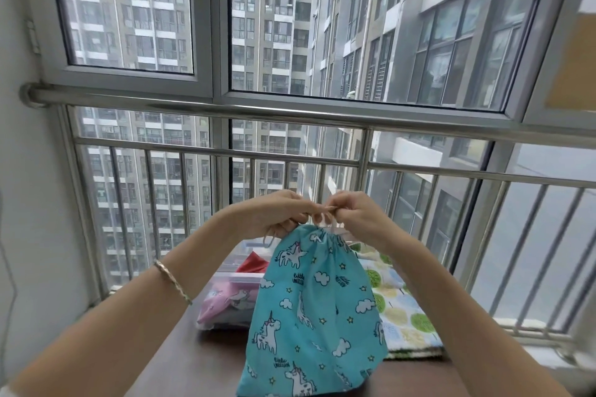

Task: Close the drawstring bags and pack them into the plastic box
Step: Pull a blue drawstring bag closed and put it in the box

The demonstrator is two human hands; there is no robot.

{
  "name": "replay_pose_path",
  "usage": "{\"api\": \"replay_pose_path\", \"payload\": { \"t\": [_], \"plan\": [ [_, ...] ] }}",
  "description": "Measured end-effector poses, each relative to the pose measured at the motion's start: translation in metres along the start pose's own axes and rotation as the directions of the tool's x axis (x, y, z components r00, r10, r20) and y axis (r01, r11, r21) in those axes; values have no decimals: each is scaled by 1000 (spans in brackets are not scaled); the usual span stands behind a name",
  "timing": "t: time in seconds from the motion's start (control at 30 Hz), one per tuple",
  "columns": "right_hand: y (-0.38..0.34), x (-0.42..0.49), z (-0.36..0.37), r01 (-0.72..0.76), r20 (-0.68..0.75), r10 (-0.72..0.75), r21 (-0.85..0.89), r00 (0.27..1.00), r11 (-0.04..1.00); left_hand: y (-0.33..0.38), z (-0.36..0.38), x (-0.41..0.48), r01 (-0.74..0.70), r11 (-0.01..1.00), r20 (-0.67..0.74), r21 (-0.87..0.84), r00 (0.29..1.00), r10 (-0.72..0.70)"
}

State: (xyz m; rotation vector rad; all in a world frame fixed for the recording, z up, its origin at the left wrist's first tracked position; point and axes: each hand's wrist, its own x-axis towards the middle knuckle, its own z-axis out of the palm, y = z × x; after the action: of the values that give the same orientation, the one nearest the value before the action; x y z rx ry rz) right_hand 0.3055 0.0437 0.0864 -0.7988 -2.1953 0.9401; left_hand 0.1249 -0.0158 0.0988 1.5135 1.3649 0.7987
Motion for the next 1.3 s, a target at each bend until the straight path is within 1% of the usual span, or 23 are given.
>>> {"api": "replay_pose_path", "payload": {
  "t": [0.07, 0.1, 0.13, 0.2, 0.3, 0.4, 0.47, 0.5, 0.53, 0.57, 0.63, 0.67, 0.73, 0.8, 0.9, 0.97, 1.03, 1.07, 1.13, 1.17, 1.2, 1.23, 1.3],
  "plan": [
    [1, -1, -4, -113, 98, 89, 272, 991, 956, 1, -1, 1, -37, 997, -77, 71, 996, 43],
    [3, 0, -5, -155, 168, 95, 394, 981, 906, 1, 0, 3, -51, 995, -120, 86, 991, 61],
    [5, 0, -7, -180, 210, 88, 471, 974, 864, 0, 2, 4, -62, 994, -157, 95, 985, 76],
    [10, 2, -6, -173, 222, 61, 530, 973, 830, -1, 7, 7, -62, 992, -223, 114, 971, 86],
    [15, 6, -6, -155, 234, 20, 575, 972, 803, -2, 10, 8, -71, 992, -265, 109, 959, 97],
    [21, 9, -6, -206, 280, 31, 622, 959, 755, -2, 11, 6, -82, 993, -237, 82, 966, 100],
    [23, 10, -4, -192, 264, 17, 654, 964, 732, 1, 15, 5, -95, 991, -223, 92, 968, 114],
    [24, 10, -3, -163, 225, 7, 684, 974, 711, 2, 16, 4, -101, 989, -238, 108, 963, 124],
    [24, 10, -2, -140, 174, 13, 742, 985, 656, 2, 15, 3, -109, 986, -263, 125, 955, 139],
    [26, 10, -3, -118, 115, 41, 817, 993, 564, 2, 14, 1, -124, 982, -286, 141, 945, 160],
    [30, 8, -6, -43, 3, 129, 950, 992, 309, -2, 7, -4, -163, 974, -311, 157, 928, 206],
    [32, 6, -9, 5, -44, 180, 977, 983, 212, -4, 3, -6, -176, 974, -329, 142, 920, 215],
    [36, 3, -16, 69, -93, 269, 993, 959, 97, -9, -7, -12, -174, 978, -386, 112, 900, 204],
    [40, 1, -18, 52, -68, 323, 997, 944, 61, -15, -15, -19, -157, 981, -410, 109, 892, 189],
    [46, 1, -21, -31, 13, 330, 998, 944, 50, -24, -18, -25, -130, 985, -412, 112, 896, 165],
    [44, 2, -22, -121, 89, 268, 987, 959, 105, -27, -16, -23, -121, 986, -424, 117, 891, 160],
    [40, 5, -22, -200, 160, 188, 956, 969, 216, -26, -12, -18, -124, 986, -434, 111, 886, 160],
    [36, 6, -23, -212, 172, 154, 932, 973, 294, -25, -8, -16, -136, 986, -413, 95, 896, 163],
    [23, 10, -24, -189, 150, 119, 851, 982, 490, -20, 6, -10, -156, 984, -313, 83, 933, 175],
    [17, 12, -24, -168, 131, 105, 802, 986, 574, -20, 15, -6, -158, 981, -269, 113, 945, 184],
    [10, 15, -23, -150, 112, 101, 761, 989, 631, -20, 24, -1, -163, 975, -245, 152, 949, 197],
    [3, 18, -23, -128, 85, 96, 742, 992, 658, -21, 31, 5, -173, 967, -245, 189, 945, 217],
    [-6, 23, -24, -105, 48, 105, 745, 993, 659, -20, 42, 13, -205, 954, -282, 218, 923, 262]
  ]
}}
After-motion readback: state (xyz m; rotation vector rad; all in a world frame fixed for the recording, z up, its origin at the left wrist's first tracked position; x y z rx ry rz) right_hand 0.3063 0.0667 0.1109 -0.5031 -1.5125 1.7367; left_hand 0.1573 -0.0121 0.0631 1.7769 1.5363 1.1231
